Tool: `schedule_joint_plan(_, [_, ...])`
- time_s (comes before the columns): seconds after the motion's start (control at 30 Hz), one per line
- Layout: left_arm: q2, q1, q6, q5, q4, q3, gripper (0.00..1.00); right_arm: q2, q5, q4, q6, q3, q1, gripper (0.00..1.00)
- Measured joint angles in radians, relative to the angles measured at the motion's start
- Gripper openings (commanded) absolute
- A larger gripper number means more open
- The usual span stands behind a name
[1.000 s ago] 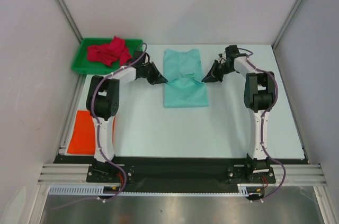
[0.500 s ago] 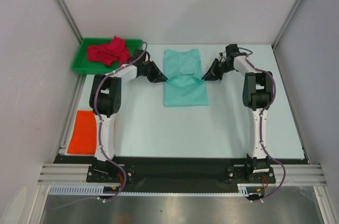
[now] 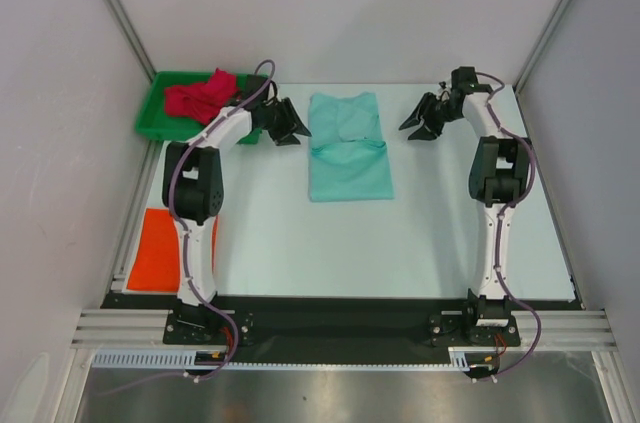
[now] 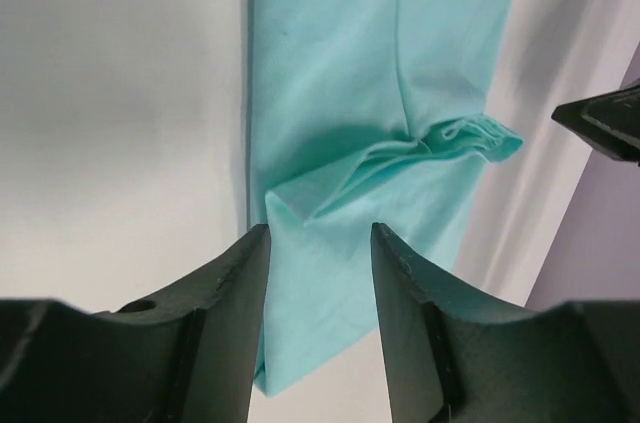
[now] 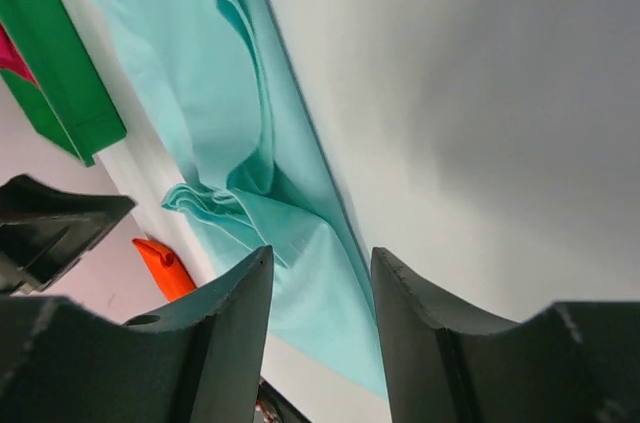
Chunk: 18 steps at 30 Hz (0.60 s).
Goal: Fold and stack the t-shirts
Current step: Fold the tshirt
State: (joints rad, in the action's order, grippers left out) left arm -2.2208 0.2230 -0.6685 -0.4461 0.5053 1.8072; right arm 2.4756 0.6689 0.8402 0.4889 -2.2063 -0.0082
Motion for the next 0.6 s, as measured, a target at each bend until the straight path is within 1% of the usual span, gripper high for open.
schedule_joint_plan(0.13, [0.098, 0.014, 0.034, -0.002, -0.012, -0.061, 0.46, -0.080, -0.025, 0.004, -0.024, 0.118, -0.014, 0.48])
schedule_joint_plan(0.27, [0.172, 0.063, 0.042, -0.022, -0.058, -0.136, 0.42, -0.193, -0.026, -0.052, -0.013, 0.282, 0.032, 0.42])
schedule_joint_plan(0.33, [0.175, 0.096, 0.040, -0.040, -0.091, -0.159, 0.40, -0.234, -0.025, -0.090, -0.002, 0.345, 0.071, 0.39])
schedule_joint_plan(0.37, [0.171, 0.112, 0.039, -0.048, -0.103, -0.172, 0.40, -0.257, -0.023, -0.128, 0.011, 0.387, 0.099, 0.33])
schedule_joint_plan(0.4, [0.167, 0.122, 0.038, -0.056, -0.108, -0.180, 0.40, -0.271, -0.021, -0.156, 0.019, 0.417, 0.115, 0.31])
schedule_joint_plan(0.43, [0.162, 0.136, 0.031, -0.063, -0.122, -0.190, 0.40, -0.286, -0.016, -0.198, 0.045, 0.460, 0.139, 0.26])
schedule_joint_plan(0.53, [0.143, 0.162, 0.003, -0.085, -0.183, -0.227, 0.40, -0.301, -0.002, -0.303, 0.116, 0.565, 0.193, 0.21])
schedule_joint_plan(0.6, [0.125, 0.163, -0.022, -0.090, -0.218, -0.247, 0.40, -0.294, -0.005, -0.343, 0.151, 0.602, 0.214, 0.20])
